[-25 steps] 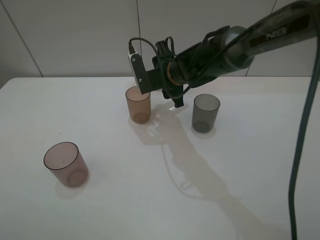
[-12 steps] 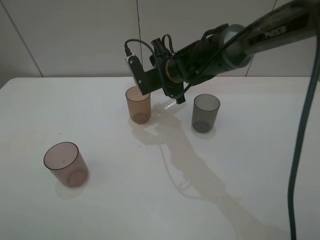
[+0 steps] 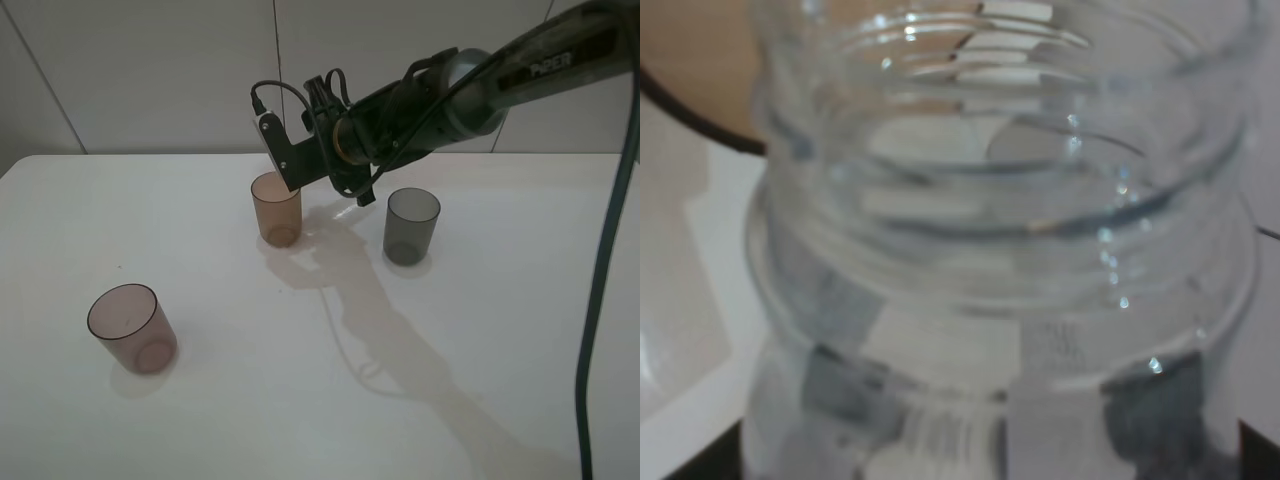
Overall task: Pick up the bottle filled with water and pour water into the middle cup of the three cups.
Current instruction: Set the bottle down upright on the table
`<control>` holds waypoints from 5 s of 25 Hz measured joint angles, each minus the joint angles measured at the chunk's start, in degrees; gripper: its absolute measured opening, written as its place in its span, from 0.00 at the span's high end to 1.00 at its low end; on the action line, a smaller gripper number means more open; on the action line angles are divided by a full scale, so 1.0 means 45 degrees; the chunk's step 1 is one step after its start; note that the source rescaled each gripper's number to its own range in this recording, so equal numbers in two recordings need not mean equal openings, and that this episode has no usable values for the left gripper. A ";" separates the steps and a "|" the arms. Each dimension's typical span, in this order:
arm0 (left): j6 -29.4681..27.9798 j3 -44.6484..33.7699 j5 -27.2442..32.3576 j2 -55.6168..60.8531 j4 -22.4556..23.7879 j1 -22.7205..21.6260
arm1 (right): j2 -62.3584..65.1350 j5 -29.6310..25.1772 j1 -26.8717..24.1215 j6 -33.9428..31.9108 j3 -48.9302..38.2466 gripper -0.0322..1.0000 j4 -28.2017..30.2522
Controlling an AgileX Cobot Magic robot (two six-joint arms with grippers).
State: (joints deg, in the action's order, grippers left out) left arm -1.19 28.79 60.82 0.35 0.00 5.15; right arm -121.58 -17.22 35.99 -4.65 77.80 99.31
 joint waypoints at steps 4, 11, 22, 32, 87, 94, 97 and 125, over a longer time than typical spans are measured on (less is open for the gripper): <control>0.0000 0.0000 0.0000 0.0000 0.0000 0.0000 | 0.0000 0.0000 0.0000 0.0381 0.0015 0.93 0.0000; 0.0000 0.0000 0.0000 0.0000 0.0000 0.0000 | 0.0000 0.0000 0.0000 0.0548 0.0693 0.93 0.0000; 0.0000 0.0000 0.0000 0.0000 0.0000 0.0000 | 0.0000 0.0014 -0.0058 0.1525 0.1028 0.93 0.0000; 0.0000 0.0000 0.0000 0.0000 0.0000 0.0000 | 0.0000 0.0012 -0.0291 0.2087 0.1028 0.93 0.0000; 0.0000 0.0000 0.0000 0.0000 0.0000 0.0000 | -0.0450 -0.0373 0.0036 0.4842 0.1988 0.93 0.0038; 0.0000 0.0000 0.0000 0.0000 0.0000 0.0000 | -0.0450 -0.0635 0.0122 0.5436 0.1988 0.93 0.0038; 0.0000 0.0000 0.0000 0.0000 0.0000 0.0000 | -0.0450 -0.0635 0.0149 0.5728 0.1988 0.93 0.0038; 0.0000 0.0000 0.0000 0.0000 0.0000 0.0000 | -0.0450 -0.0995 0.0748 0.6897 0.2025 0.93 0.0038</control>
State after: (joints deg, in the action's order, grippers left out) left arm -1.19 28.79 60.82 0.35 0.00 5.15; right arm -123.61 -21.70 39.35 26.38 86.91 99.48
